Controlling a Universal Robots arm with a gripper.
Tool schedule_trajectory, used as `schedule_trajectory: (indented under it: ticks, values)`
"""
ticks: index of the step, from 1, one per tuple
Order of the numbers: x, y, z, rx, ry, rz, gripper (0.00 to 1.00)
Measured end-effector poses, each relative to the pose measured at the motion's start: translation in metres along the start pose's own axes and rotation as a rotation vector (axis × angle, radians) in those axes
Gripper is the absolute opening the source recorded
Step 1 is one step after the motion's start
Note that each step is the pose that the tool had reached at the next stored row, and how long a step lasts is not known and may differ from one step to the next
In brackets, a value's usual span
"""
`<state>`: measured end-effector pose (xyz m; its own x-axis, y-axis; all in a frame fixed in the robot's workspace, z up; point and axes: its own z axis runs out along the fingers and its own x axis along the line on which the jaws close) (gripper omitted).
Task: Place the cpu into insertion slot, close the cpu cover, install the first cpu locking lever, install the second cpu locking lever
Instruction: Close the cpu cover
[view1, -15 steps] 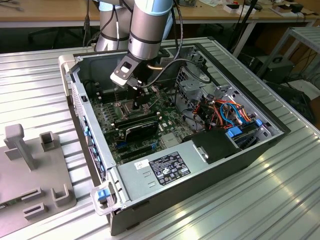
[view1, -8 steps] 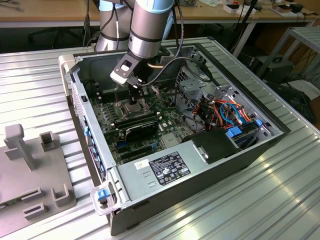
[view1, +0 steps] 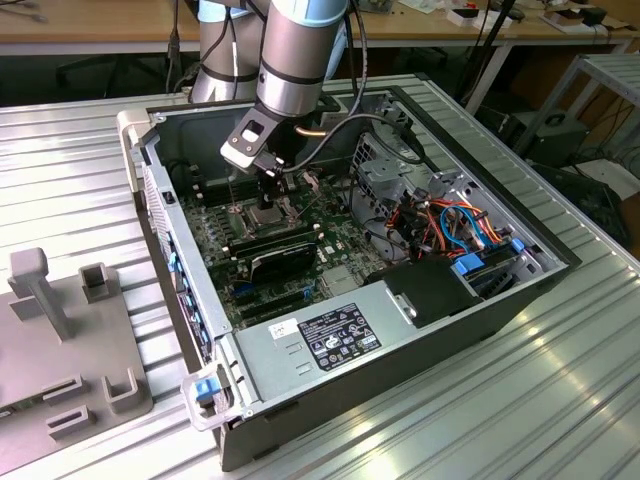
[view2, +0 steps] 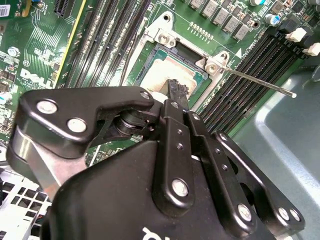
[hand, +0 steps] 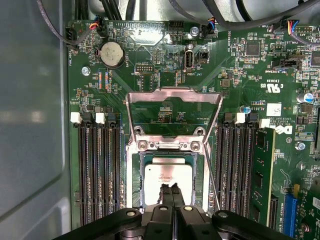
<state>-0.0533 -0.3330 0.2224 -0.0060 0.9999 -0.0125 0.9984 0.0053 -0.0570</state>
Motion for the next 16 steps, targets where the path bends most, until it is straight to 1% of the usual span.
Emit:
schedule_trajectory:
  ticks: [11, 13, 15, 16]
  values:
    - [0.0001, 0.0, -0.0001, 0.0002, 0.0003, 0.0, 0.11]
    - [0.0, -0.0002, -0.0046, 0.0003, 0.0, 0.0, 0.11]
    - [0.0, -0.0007, -0.0126, 0.0003, 0.0, 0.0, 0.11]
    - [0.0, -0.0008, -0.0148, 0.0003, 0.0, 0.0, 0.11]
